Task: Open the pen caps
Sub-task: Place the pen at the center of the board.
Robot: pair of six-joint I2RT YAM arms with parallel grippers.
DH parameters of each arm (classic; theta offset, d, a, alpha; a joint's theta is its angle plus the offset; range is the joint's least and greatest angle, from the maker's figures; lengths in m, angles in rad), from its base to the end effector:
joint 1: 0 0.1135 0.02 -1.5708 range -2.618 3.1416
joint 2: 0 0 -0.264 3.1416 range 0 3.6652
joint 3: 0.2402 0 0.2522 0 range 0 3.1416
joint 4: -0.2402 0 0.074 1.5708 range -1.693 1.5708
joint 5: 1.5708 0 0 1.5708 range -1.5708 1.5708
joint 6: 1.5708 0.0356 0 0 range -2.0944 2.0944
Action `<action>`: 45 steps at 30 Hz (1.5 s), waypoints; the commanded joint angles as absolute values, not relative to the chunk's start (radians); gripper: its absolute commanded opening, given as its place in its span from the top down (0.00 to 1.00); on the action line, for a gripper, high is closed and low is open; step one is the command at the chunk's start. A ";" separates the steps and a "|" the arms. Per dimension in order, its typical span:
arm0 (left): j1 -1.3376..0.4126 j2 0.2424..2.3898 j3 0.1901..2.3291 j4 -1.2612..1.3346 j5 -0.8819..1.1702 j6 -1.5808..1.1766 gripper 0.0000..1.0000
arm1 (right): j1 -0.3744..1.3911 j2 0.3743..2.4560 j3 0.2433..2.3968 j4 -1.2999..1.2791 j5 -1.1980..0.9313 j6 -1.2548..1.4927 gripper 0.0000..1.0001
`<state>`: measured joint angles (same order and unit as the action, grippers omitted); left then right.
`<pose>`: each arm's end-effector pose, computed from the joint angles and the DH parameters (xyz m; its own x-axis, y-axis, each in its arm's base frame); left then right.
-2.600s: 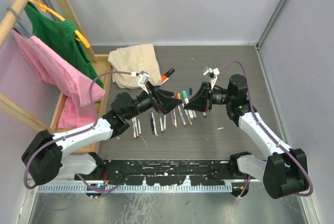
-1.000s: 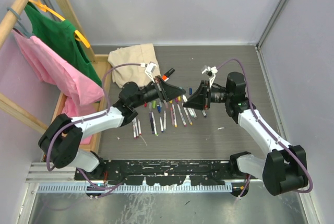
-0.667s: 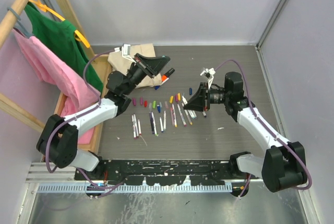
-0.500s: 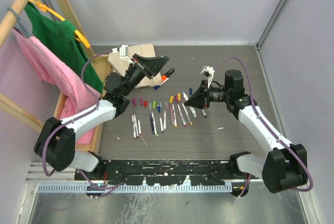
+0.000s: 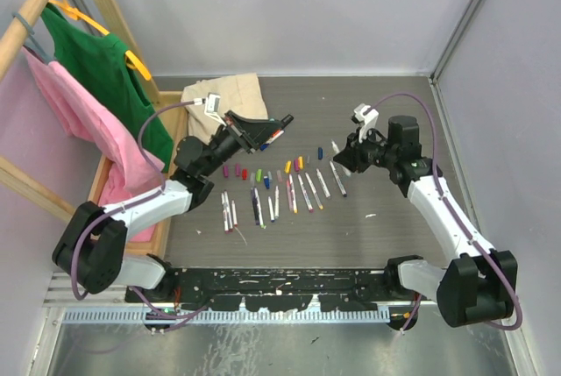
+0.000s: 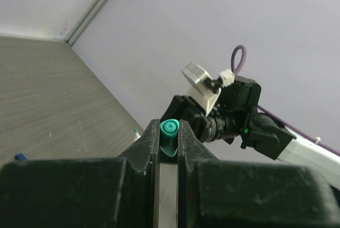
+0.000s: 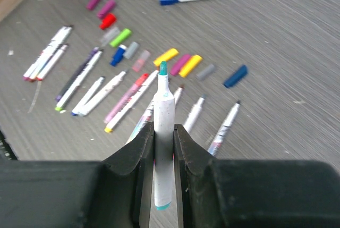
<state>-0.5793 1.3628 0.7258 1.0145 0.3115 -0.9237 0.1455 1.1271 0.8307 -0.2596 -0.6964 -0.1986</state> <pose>0.2437 -0.1725 0.3141 -0.4200 -0.6327 -0.6506 0.7040 0.2252 -0.6735 0.2386 0.0580 0.2843 -0.3837 -0.2092 -0.8995 -0.7405 0.6516 0.1643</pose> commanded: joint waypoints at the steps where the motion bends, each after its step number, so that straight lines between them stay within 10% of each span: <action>1: -0.573 1.357 0.694 1.092 0.351 -0.955 1.00 | 0.119 1.157 0.890 -0.264 -0.539 -0.248 0.99; 45: -0.592 1.575 0.578 1.278 0.414 -1.124 1.00 | 0.163 1.711 1.011 -0.331 -0.190 -0.127 0.70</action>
<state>-0.5854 1.5627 0.5705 1.1801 0.3935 -1.1103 0.1581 1.7073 0.9714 -0.3244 -0.2020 -0.1318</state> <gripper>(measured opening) 0.094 0.281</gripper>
